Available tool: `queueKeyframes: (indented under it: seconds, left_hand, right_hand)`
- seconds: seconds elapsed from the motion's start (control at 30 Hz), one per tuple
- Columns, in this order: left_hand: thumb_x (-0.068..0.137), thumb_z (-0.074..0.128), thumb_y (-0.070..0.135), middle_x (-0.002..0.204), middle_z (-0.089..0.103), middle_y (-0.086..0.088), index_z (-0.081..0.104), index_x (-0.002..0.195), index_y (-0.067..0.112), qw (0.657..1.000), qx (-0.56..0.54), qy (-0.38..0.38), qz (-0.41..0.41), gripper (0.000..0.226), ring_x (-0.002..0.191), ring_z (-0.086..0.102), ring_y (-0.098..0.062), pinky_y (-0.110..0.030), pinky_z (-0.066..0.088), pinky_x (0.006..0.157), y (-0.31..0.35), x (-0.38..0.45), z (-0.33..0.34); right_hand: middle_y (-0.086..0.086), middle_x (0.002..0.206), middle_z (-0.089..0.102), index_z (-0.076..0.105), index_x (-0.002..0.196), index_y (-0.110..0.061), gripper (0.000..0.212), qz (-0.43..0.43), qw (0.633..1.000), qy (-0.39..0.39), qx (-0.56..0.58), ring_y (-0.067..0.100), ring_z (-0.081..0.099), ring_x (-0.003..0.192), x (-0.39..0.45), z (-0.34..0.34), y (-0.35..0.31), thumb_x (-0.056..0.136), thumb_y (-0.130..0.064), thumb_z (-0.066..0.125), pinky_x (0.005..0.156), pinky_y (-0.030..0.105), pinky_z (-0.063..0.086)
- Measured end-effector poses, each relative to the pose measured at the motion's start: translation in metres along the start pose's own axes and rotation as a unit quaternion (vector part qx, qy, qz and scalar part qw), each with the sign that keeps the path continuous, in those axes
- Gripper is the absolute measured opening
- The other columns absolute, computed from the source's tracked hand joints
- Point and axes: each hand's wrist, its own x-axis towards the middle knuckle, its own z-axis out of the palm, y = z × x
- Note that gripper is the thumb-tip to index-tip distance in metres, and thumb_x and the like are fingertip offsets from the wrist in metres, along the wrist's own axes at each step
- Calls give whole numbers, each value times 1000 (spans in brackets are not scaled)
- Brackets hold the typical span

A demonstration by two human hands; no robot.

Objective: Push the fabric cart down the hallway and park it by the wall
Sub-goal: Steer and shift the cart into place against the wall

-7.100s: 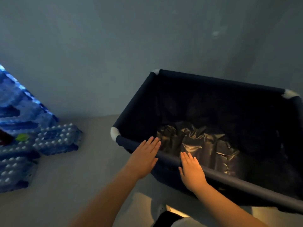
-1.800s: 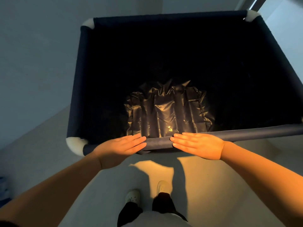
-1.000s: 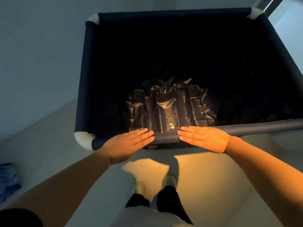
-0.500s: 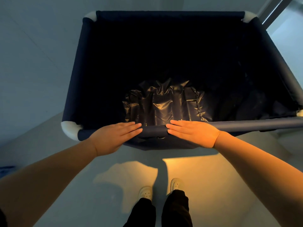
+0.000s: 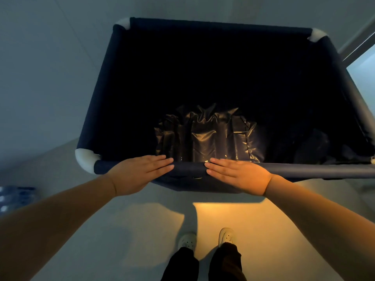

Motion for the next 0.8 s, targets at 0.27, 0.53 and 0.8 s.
queueKeyframes:
  seconds: [0.27,0.53,0.8]
  left_hand:
    - [80,64,14,151,18,-1,14,145,17,1000,12,10,-23,82,138,27,-18,-31,16,112,7,-38,-2]
    - [78,68,16,150,29,-2,19,143,16,998,32,-9,-59,81,137,17,-19,-33,22,110,24,-67,1]
    - [94,40,16,155,-10,-1,-23,141,21,995,14,-36,-87,79,137,-22,-15,-33,-12,111,62,-74,15]
  right_hand:
    - [10,151,35,33,143,-5,81,-22,1000,-5,4,25,25,140,25,-1,-20,72,-2,71,112,37,23]
    - [7,154,19,27,146,-7,83,-47,999,-5,5,23,19,142,33,1,-36,75,-4,70,112,35,20]
    - [6,155,17,19,148,-8,86,-86,996,-5,-15,23,16,143,13,8,-39,77,-4,66,114,36,17]
